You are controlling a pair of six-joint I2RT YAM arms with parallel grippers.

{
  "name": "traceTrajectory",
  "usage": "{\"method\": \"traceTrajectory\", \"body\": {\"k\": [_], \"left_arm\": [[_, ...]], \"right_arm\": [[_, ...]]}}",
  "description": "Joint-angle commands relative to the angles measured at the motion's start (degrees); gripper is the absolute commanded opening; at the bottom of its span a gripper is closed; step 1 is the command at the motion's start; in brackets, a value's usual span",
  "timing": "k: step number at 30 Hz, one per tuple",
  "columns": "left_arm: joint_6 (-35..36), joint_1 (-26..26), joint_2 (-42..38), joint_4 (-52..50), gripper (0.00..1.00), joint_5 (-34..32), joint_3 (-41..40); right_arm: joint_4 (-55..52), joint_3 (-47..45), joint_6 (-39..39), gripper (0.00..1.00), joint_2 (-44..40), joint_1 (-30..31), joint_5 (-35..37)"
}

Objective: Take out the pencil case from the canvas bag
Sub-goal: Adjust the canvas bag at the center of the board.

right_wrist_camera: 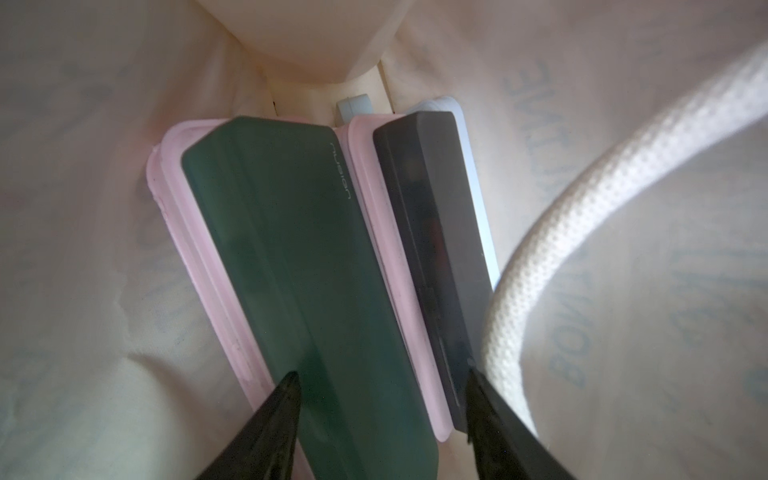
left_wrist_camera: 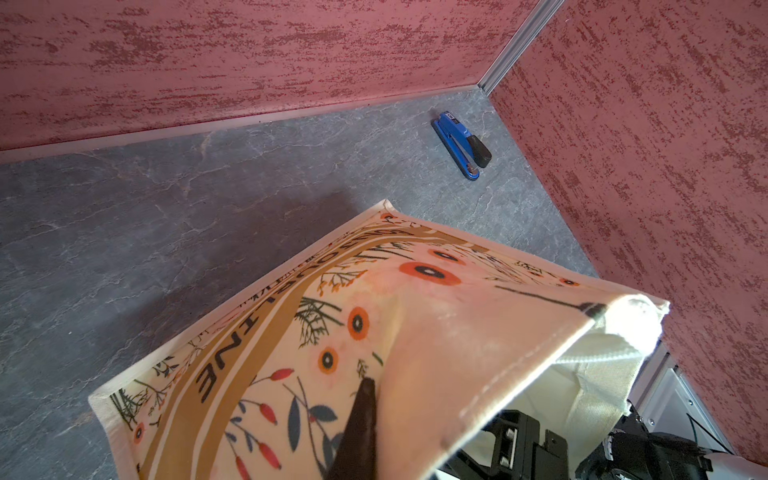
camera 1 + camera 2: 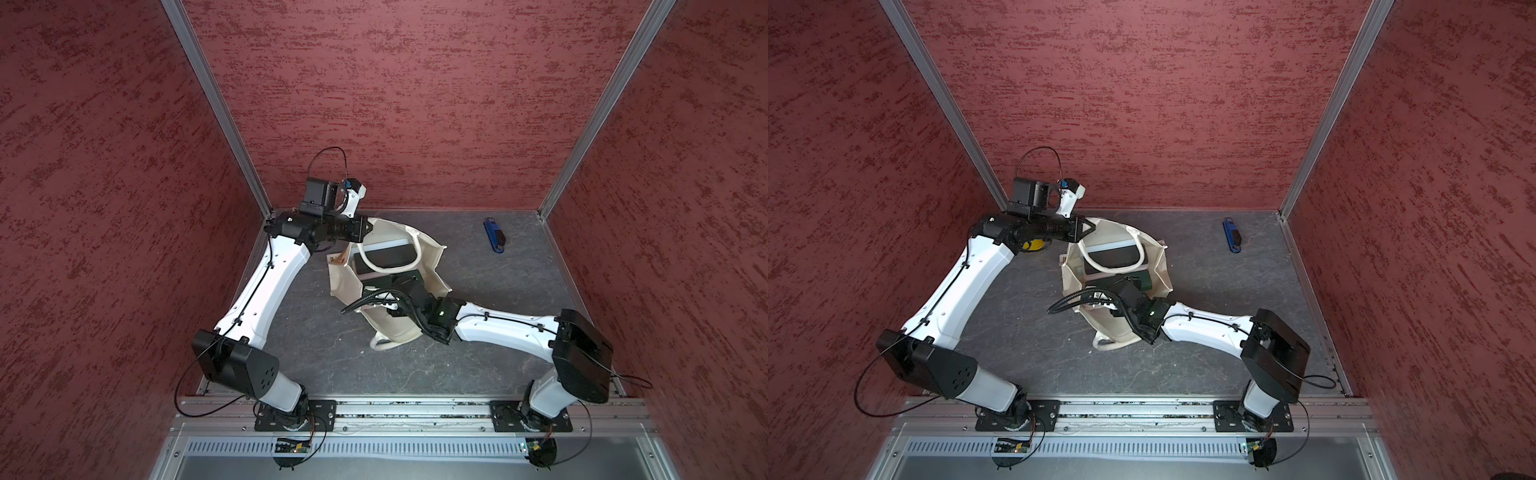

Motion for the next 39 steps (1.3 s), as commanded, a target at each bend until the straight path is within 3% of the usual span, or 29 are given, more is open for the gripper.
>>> {"method": "traceTrajectory", "body": {"k": [1, 13, 14, 16, 22, 33, 34, 39], "left_arm": [[-1.32, 0.40, -0.70, 2.47, 0.00, 4.00, 0.95], [-2.68, 1.56, 0.40, 2.94, 0.00, 5.46, 1.59], [-2.86, 1.55, 0.41, 3.00, 0.00, 5.73, 1.47], [-3.05, 1.55, 0.54, 3.00, 0.00, 6.16, 1.38], [-3.34, 1.55, 0.70, 2.82, 0.00, 6.85, 1.55], [-2.90, 1.55, 1.53, 1.69, 0.00, 8.31, 2.81], [-2.70, 1.59, 1.54, 1.60, 0.00, 8.29, 2.83], [-1.29, 1.89, 1.46, 1.76, 0.06, 7.82, 2.52]], "right_arm": [[-1.01, 3.70, 1.08, 0.66, -2.92, -0.97, -2.01], [-2.80, -2.02, 3.03, 0.66, -14.36, -1.93, -4.62], [-3.56, -1.96, 13.48, 0.54, -14.10, -2.22, -11.54], [-4.35, -1.59, 15.20, 0.58, -13.63, -2.81, -11.46], [-3.95, -0.85, 8.25, 0.68, -10.41, -3.02, -13.85], [-2.93, 7.37, 4.12, 0.64, 1.70, -5.16, -11.54], [-3.31, 8.14, 3.71, 0.41, 1.76, -5.19, -10.11], [-4.81, 10.16, 5.42, 0.22, -0.86, -5.24, -12.67]]}}
